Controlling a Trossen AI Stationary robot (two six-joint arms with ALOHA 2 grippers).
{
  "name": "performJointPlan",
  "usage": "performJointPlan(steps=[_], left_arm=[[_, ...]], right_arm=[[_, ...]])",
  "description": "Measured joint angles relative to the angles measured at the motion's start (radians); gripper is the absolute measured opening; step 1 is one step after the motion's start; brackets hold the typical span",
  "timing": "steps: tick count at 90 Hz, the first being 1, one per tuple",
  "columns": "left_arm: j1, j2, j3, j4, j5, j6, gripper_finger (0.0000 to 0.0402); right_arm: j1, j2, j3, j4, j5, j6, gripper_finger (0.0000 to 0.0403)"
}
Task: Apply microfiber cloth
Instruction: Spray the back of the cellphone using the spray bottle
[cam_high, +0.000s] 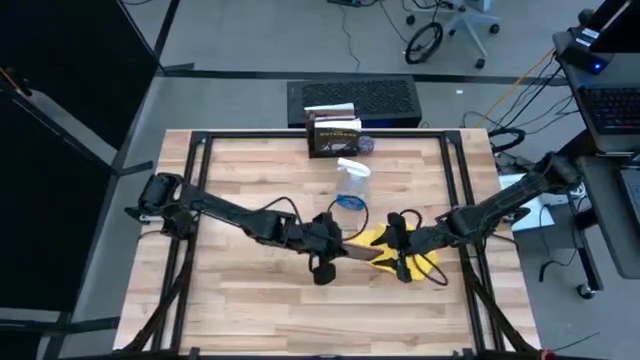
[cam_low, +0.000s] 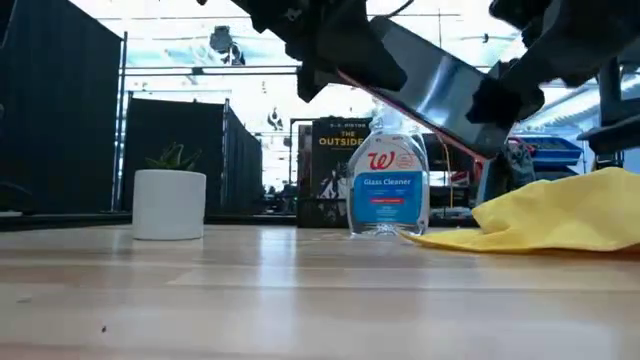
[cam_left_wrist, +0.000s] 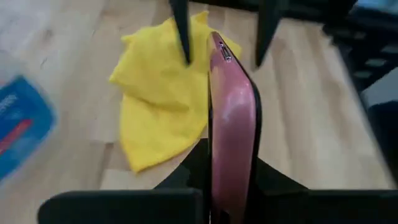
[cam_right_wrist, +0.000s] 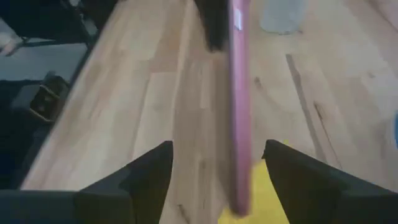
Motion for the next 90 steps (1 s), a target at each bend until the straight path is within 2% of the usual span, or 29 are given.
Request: performJointPlan(steps=[10, 19, 30, 41, 44, 58, 67, 90], left_arm=[[0.01, 0.0, 0.0, 0.0, 0.039, -0.026, 0.0015], [0.011, 0.0, 0.0, 0.008, 0.051, -0.026, 0.0015], [0.011, 0.0, 0.0, 0.004, 0.053, -0.026, 0.0021], [0.016, 0.0, 0.0, 0.007, 0.052, -0.046, 0.0046], [0.019, 0.0, 0.0, 0.007, 0.054, -0.052, 0.0054], [0.042, -0.034, 0.0, -0.03, 0.146, -0.078, 0.0096], [0.049, -0.088, -0.001, -0.083, 0.153, -0.077, 0.0115], [0.033, -0.257, 0.0, -0.198, -0.026, -0.039, 0.0122]], right_arm=[[-0.008, 0.042, 0.0, 0.064, -0.001, -0.002, 0.0223], [-0.017, 0.068, 0.0, 0.087, -0.003, -0.015, 0.019], [-0.025, 0.073, 0.0, 0.091, -0.011, -0.003, 0.0124], [-0.029, 0.072, 0.0, 0.089, -0.016, 0.002, 0.0034], [-0.029, 0.072, 0.0, 0.089, -0.018, 0.002, 0.0021], [-0.029, 0.07, 0.0, 0.077, -0.018, 0.023, 0.0018], [-0.031, 0.07, 0.0, 0.069, -0.028, 0.026, 0.0012], [-0.032, 0.01, -0.001, 0.07, -0.001, 0.03, 0.0009]])
